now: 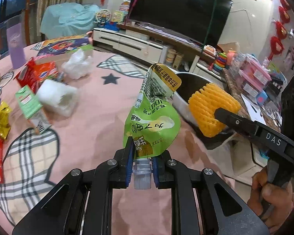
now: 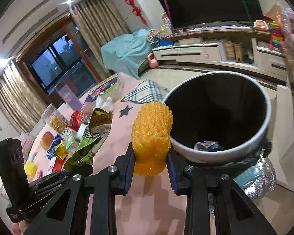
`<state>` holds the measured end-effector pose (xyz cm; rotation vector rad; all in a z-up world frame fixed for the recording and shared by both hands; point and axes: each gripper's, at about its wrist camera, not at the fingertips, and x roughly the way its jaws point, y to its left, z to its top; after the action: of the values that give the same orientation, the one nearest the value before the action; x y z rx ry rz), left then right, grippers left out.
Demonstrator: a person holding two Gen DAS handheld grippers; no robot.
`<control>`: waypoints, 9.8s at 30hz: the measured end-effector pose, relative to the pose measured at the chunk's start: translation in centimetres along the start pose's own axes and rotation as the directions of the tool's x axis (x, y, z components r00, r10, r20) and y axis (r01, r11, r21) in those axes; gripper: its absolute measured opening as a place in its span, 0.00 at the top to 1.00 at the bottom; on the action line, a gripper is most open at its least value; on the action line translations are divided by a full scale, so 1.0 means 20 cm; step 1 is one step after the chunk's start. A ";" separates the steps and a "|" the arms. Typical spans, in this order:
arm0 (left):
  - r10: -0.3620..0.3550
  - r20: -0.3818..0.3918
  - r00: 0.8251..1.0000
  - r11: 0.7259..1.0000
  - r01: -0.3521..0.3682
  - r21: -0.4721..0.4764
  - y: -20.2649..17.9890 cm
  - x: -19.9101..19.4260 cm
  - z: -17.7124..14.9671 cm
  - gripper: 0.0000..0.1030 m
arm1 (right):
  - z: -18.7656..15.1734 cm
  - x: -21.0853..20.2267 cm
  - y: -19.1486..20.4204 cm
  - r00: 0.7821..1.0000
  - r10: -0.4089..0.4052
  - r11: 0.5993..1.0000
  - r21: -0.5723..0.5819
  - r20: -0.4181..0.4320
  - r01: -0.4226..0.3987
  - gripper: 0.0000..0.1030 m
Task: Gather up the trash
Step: 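Carry both items over the trash bin and open both tools to drop them, then move both open tools back over the table toward the cartons, then grasp the white-and-red milk carton with the left tool while the right grasps the green carton, then carry both held cartons over the open trash bin, then open both tools to drop the cartons into the trash bin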
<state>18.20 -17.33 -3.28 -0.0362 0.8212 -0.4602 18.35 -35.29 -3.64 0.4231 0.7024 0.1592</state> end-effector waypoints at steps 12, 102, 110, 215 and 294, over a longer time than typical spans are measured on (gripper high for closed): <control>-0.025 -0.020 0.999 0.994 0.027 0.106 -0.25 0.09 0.08 0.86 | 0.06 -0.12 -0.20 0.997 -0.057 0.997 0.061 0.055 0.054 0.70; 0.178 -0.009 0.984 0.972 -0.177 -0.152 0.33 -0.15 -0.18 0.41 | -0.06 0.10 0.13 0.999 0.009 1.000 -0.013 -0.033 -0.009 0.15; 0.218 -0.010 0.976 0.947 -0.214 -0.242 0.51 -0.26 -0.31 0.41 | -0.14 0.18 0.32 0.995 0.051 0.996 -0.066 -0.081 -0.057 0.15; 0.088 -0.008 0.996 0.996 -0.088 -0.012 0.14 -0.10 -0.10 0.52 | -0.12 0.09 0.14 0.995 0.062 0.996 -0.064 -0.082 -0.067 0.68; 0.014 -0.117 0.993 0.971 0.014 0.239 -0.56 0.52 0.39 0.47 | 0.28 0.04 -0.51 0.985 -0.173 0.984 0.041 -0.022 0.174 0.65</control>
<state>25.55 -32.84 -2.81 0.2168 0.8765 -0.5630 22.66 -45.99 -4.74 0.3996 0.7586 -0.0166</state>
